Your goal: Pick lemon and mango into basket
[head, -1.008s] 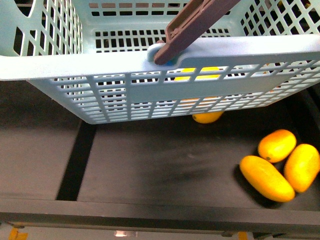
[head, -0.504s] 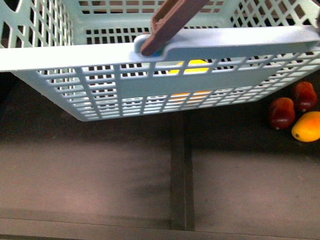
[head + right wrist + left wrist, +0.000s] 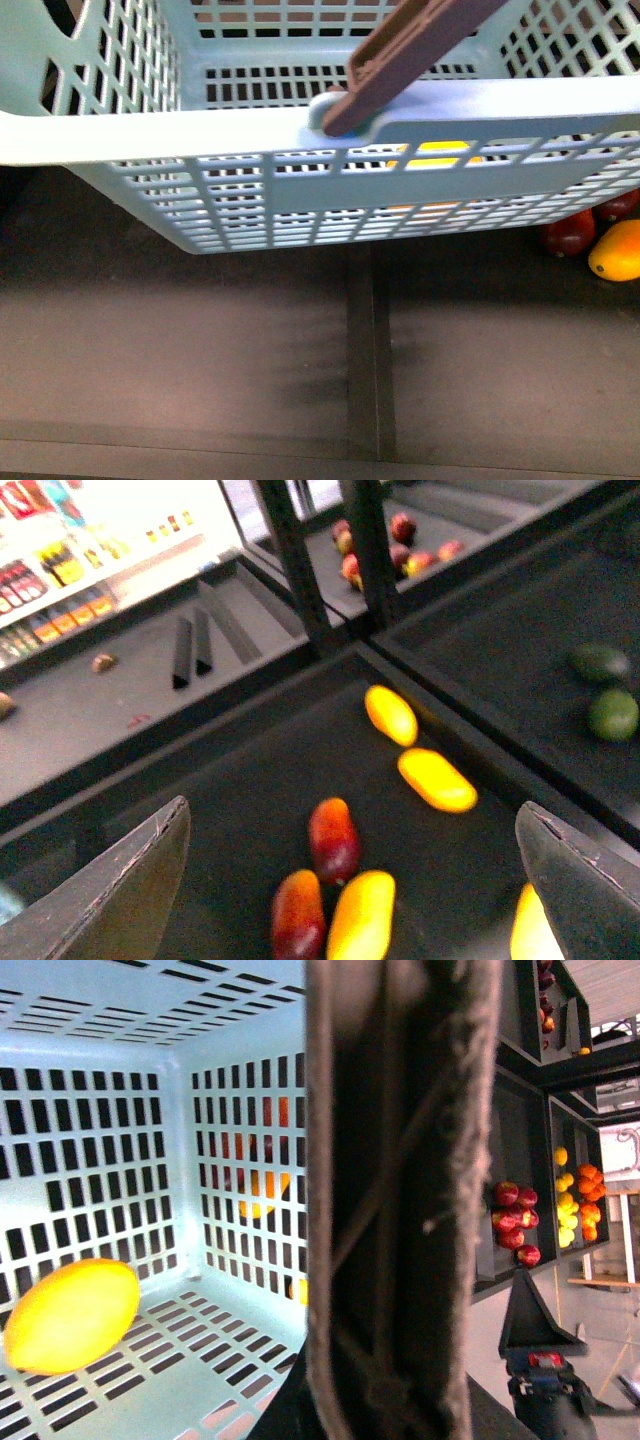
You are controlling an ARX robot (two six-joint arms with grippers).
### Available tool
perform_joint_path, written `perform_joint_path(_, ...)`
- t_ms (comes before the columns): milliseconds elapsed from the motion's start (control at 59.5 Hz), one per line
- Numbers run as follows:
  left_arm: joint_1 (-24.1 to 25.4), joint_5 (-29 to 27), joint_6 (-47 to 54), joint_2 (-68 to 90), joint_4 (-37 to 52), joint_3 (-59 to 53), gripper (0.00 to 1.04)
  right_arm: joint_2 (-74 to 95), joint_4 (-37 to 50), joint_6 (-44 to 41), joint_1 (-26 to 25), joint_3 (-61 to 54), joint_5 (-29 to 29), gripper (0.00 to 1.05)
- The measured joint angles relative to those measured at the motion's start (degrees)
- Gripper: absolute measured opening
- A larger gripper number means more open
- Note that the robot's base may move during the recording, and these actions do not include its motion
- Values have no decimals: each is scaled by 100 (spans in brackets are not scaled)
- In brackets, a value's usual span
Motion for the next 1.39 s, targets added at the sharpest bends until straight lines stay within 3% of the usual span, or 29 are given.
perform_joint_path(118,42,-122,13,0,0,0,4,1508,155,332,-393,332,-383,96)
perform_joint_path(235,39,-98,42,0,0,0,4,3248,446,706,-452,772,-581,96)
perform_joint_path(487,33,-48,15,0,0,0,4,6391,59,986,-138,2345,-87,96)
perform_joint_path(857,33,-77,20,0,0,0,4,7294,-562,1545,511,3971,33,96)
perform_joint_path(1394,33,-72,22,0,0,0,4,8470,-1091,1888,776,5263,468,93)
